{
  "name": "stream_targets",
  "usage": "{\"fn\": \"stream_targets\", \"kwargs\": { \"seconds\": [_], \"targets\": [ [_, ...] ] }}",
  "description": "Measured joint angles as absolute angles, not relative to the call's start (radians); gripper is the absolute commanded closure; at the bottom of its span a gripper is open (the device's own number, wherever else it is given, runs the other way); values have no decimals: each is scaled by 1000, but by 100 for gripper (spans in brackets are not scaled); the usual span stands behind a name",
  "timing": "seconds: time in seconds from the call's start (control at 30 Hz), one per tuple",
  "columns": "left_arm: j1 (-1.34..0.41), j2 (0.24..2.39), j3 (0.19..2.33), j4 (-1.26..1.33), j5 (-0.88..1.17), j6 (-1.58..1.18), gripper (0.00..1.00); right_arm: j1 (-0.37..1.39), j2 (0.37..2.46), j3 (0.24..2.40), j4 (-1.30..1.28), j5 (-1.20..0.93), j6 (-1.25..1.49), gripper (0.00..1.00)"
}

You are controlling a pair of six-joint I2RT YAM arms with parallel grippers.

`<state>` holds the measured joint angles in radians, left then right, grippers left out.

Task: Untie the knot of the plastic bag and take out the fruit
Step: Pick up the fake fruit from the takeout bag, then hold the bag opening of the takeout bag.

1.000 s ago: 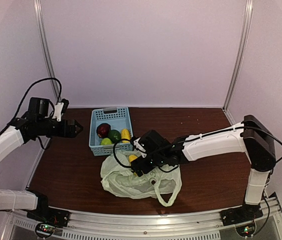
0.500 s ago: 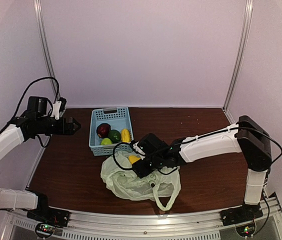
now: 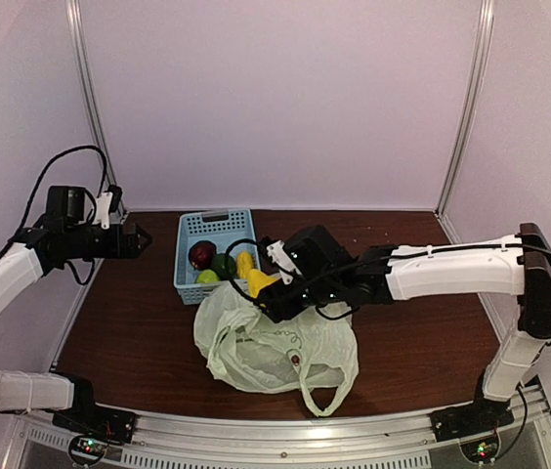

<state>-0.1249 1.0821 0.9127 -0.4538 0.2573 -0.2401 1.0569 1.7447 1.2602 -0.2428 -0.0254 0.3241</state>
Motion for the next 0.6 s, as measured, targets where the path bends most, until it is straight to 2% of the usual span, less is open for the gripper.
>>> {"fn": "stream_targets", "kwargs": {
  "seconds": [0.27, 0.5, 0.6],
  "targets": [
    [-125, 1069, 910, -442, 255, -230, 3, 1057, 1732, 1351, -276, 4, 295, 34],
    [-148, 1028, 810, -308, 514, -271, 3, 1059, 1765, 1369, -294, 4, 288, 34],
    [-280, 989, 743, -256, 553, -313, 3, 1059, 1787, 1369, -295, 4, 288, 34]
  ]
}}
